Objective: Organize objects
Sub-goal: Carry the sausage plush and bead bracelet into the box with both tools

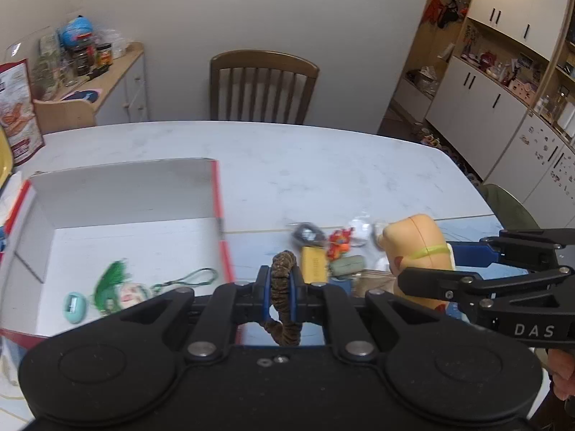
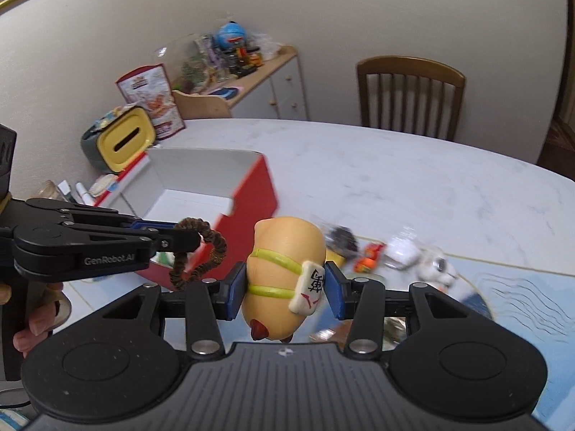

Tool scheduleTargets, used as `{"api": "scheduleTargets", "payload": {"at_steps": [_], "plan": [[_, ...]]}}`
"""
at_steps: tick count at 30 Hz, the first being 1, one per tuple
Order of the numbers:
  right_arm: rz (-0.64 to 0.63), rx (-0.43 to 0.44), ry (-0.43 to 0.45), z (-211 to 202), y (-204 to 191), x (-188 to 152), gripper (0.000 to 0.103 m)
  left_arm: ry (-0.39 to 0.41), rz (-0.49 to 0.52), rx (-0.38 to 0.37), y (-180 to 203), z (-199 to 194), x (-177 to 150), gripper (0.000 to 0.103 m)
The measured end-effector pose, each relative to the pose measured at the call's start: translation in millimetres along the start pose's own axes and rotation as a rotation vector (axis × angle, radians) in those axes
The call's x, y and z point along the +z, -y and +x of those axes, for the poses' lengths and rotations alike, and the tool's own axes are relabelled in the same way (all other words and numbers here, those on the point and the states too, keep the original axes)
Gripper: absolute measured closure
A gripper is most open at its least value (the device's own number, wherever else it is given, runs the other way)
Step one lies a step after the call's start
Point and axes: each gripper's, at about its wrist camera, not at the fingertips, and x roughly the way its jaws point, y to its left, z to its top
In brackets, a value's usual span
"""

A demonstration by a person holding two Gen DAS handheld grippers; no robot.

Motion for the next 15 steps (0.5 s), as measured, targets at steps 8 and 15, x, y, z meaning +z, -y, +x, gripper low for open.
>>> {"api": "scheduleTargets", "payload": {"at_steps": [8, 15], "plan": [[-0.043, 0.031, 0.001, 29, -54, 21, 0.058, -0.003, -0.013, 0.03, -50, -8, 1, 0.095], [-0.062, 0.034, -0.013, 63, -87, 38, 0.058, 0.011, -0.021, 0.07, -92, -13, 9, 0.095]]}}
